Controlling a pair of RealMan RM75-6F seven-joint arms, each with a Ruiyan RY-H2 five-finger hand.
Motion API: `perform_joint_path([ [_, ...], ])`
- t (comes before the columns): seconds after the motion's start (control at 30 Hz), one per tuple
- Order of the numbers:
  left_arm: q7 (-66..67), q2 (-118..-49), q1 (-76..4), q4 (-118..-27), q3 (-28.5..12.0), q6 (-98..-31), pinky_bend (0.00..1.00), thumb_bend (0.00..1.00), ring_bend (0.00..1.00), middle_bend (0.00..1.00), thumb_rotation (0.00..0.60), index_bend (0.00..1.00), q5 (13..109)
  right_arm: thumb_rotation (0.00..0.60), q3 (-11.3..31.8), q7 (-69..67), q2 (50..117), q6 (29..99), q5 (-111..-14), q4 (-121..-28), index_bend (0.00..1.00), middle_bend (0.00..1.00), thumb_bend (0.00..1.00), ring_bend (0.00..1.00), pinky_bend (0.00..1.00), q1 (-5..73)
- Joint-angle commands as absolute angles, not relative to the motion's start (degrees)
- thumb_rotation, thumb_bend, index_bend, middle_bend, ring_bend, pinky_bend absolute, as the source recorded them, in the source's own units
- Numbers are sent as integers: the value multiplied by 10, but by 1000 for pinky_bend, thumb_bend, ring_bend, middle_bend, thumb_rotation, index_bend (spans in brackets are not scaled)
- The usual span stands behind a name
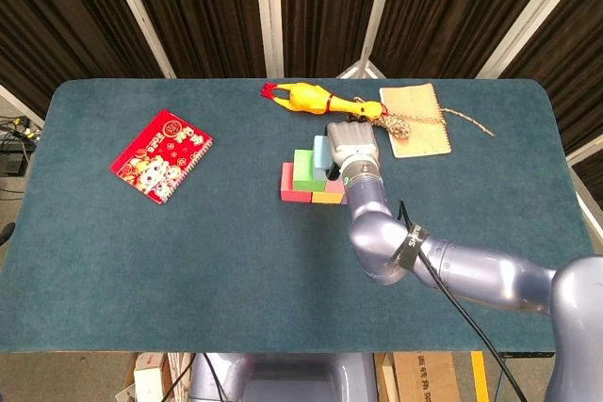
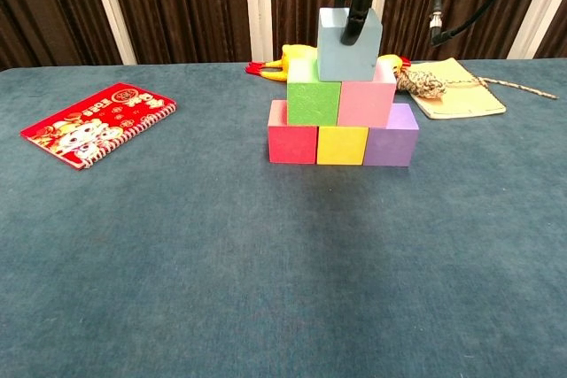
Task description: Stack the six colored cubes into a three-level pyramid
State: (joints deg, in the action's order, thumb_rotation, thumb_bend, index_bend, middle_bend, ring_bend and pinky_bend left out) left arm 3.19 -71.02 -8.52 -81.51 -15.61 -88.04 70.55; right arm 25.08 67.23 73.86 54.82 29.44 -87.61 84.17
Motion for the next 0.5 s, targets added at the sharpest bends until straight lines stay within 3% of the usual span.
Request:
perform_joint_path([
  [0.03, 32, -710, -86, -815, -156, -880, 27, 180, 0, 12, 600, 193, 705, 600, 253, 674, 738, 549, 296, -877, 252, 282, 332, 61, 0, 841],
  [0.5, 34, -711, -85, -815, -157, -880, 26, 180, 0, 12, 600, 193, 703, 600, 263, 680, 738, 557, 295, -882, 212, 247, 332, 31, 0, 836],
])
